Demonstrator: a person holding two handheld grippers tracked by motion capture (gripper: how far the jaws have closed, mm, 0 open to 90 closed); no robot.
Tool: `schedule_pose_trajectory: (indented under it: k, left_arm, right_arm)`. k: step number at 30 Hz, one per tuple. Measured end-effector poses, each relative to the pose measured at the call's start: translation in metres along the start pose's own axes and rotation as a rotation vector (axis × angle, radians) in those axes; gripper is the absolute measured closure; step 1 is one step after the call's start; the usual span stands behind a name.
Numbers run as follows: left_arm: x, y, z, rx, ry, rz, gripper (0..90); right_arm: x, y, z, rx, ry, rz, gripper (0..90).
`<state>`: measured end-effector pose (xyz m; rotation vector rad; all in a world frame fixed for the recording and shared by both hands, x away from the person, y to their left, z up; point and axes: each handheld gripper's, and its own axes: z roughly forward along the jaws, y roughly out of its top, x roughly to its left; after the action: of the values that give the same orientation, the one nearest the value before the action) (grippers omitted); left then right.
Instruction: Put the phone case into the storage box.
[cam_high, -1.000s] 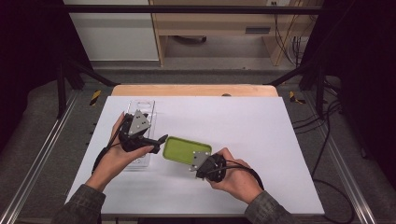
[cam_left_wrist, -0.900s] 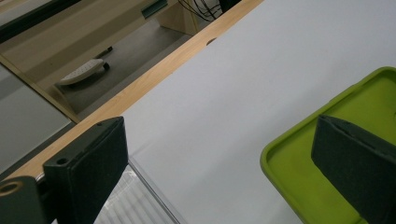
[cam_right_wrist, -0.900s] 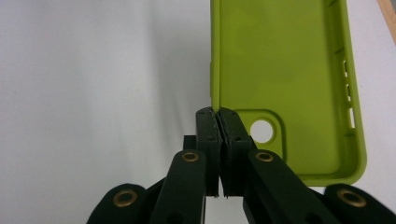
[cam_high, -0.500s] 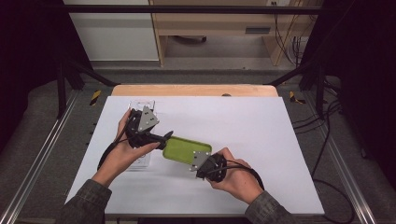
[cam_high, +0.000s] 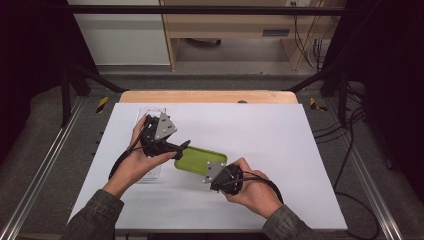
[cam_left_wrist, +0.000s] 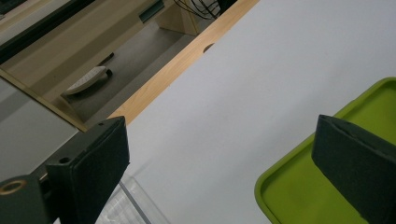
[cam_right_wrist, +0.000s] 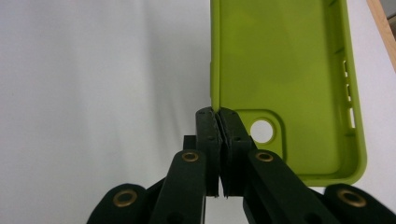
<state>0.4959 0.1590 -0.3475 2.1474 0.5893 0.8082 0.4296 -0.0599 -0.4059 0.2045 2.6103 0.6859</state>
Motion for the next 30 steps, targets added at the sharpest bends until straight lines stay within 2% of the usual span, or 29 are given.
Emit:
schedule_pose_trajectory:
  k: [6, 17, 30]
  left_arm:
    - [0.002, 0.003, 0.003, 0.012, -0.009, 0.008, 4.1]
    - [0.005, 0.013, 0.007, 0.015, -0.007, 0.019, 4.1]
    - [0.003, 0.014, 0.009, 0.025, -0.019, 0.032, 4.1]
  right_arm:
    - [0.0, 0.004, -0.001, -0.004, -0.003, 0.003, 87.9]
    - [0.003, 0.006, -0.002, 0.002, -0.012, -0.023, 87.9]
    - [0.005, 0.01, 0.001, 0.004, -0.014, -0.023, 87.9]
